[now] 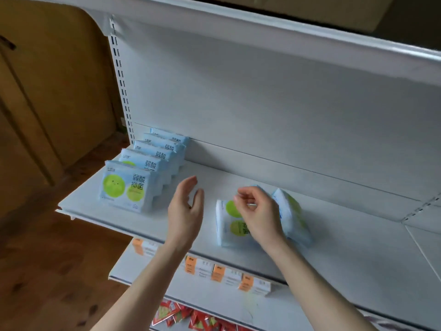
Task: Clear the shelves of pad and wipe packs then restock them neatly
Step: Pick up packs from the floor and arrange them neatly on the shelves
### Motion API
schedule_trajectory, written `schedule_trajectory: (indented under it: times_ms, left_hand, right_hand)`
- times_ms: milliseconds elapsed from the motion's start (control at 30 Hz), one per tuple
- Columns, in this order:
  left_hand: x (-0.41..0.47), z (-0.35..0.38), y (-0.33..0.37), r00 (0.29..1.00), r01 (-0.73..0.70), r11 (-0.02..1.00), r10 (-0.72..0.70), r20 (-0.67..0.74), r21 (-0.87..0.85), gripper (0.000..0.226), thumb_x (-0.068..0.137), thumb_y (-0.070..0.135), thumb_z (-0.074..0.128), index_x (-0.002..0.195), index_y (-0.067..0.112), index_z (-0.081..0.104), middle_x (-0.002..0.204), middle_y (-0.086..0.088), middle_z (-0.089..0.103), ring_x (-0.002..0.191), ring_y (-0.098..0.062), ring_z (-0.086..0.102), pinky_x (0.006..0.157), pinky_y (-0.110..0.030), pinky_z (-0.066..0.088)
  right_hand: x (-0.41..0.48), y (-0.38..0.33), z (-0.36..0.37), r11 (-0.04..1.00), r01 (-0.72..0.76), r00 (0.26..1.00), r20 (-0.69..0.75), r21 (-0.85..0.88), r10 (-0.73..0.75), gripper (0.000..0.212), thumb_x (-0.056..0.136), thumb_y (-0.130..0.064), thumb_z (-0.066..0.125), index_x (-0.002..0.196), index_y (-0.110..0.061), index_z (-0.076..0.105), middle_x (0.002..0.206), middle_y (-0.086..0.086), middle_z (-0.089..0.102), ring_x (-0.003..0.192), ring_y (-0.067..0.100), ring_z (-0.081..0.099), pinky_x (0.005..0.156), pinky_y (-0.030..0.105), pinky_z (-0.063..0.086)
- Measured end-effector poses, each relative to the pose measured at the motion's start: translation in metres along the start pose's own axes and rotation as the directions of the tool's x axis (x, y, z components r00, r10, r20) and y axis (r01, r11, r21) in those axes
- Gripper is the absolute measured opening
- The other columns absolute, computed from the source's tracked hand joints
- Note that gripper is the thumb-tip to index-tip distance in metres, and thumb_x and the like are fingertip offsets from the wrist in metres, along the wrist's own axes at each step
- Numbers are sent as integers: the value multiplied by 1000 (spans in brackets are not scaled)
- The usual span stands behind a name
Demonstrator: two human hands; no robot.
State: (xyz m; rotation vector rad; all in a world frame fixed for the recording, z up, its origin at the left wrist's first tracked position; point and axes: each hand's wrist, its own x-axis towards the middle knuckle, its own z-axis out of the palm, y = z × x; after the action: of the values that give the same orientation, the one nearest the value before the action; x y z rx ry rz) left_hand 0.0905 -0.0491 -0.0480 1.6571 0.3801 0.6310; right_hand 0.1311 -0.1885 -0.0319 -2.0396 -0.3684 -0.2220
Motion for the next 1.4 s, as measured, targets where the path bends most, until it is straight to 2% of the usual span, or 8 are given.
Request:
schedule_trajectory:
  times_ms: [100,233,367,633,800,1033,1200,1400]
  left_hand:
    - [-24,26,2,997,22,1000,-22,79,9,22,91,5,55,112,14,56,109,-1,60,108,-20,59,86,-9,43]
    - [-45,45,2,984,72,994,-84,157,80,27,90,7,59,117,6,57,109,-4,61,110,-24,59,91,-31,46]
    - [-49,50,-5,972,72,876,-169,165,476,49,85,24,66,126,3,49,121,-15,54,113,-31,50,88,-31,36]
    - [-35,46,-7,916,121,708,-349,196,696,46,83,32,68,61,13,32,58,1,38,58,-20,38,50,-31,21]
    - [-32,36,-13,940,197,799,-318,120,567,33,83,13,62,57,12,42,54,-5,50,60,-29,55,54,-29,34]
    - [-48,14,-3,951,307,937,-306,-32,165,23,85,16,66,69,2,57,56,-6,59,58,-25,62,68,-41,54]
    - [-44,5,5,953,301,953,-302,-21,-23,18,85,10,67,71,6,56,65,-7,60,62,-20,61,68,-37,55]
    - [-7,-6,-7,877,463,818,-479,42,-341,22,88,22,65,100,9,53,91,-11,66,78,-23,68,65,-31,57]
  right_hand:
    - [-1,28,-41,992,-31,992,-126,-123,15,14,84,-9,67,96,-1,68,94,5,66,88,16,61,79,17,40]
    - [-6,72,-80,957,-204,962,-223,-206,157,22,85,-13,65,103,0,65,107,16,64,103,29,58,80,20,34]
    - [-20,89,-86,968,-210,959,-220,-138,177,15,85,-10,65,97,0,66,100,15,66,95,28,61,77,19,37]
    - [-65,63,-60,991,-41,956,-283,126,75,9,85,-15,63,77,-20,61,74,-3,65,71,10,60,65,5,44]
    - [-74,44,-45,826,-493,869,200,271,453,19,88,-21,62,77,-5,66,73,7,70,73,20,69,74,38,57]
    - [-52,4,-5,327,-753,653,590,571,475,24,88,-25,61,92,-2,67,80,13,65,76,21,62,72,26,52]
    - [-21,-9,27,430,-682,723,460,591,516,23,86,-18,66,104,-4,63,83,8,67,67,15,64,60,25,53]
    - [13,-1,30,723,-558,815,431,406,388,23,85,-17,67,102,-1,63,92,10,69,81,18,65,75,32,53]
